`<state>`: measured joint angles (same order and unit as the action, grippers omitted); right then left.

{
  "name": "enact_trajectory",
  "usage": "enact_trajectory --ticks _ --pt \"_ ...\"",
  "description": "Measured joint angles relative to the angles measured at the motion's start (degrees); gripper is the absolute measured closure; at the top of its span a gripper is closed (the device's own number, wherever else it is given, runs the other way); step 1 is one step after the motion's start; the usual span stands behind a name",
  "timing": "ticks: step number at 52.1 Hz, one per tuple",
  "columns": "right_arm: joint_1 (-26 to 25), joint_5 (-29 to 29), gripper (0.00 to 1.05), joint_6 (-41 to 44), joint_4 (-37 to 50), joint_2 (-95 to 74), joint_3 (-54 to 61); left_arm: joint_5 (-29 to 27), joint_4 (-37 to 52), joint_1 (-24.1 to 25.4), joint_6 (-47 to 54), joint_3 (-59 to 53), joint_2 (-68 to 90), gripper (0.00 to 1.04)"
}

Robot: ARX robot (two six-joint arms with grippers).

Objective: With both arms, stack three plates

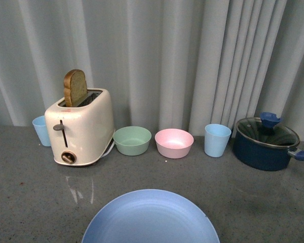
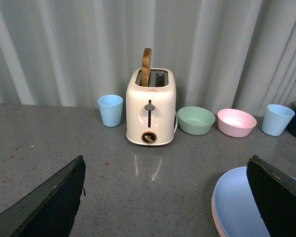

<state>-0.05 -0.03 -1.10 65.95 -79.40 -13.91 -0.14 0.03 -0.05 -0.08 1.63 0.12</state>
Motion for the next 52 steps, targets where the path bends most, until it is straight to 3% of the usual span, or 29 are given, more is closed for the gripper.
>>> enact_trajectory --ticks 13,52 --pt "0.00 -0.02 1.02 1.09 -5.70 11.32 7.06 0.13 0.00 0.00 0.00 0.00 0.00 0.07" --pt "0.00 0.00 1.02 1.05 -32.87 45.59 13.55 0.13 0.00 0.00 0.00 0.00 0.00 0.07"
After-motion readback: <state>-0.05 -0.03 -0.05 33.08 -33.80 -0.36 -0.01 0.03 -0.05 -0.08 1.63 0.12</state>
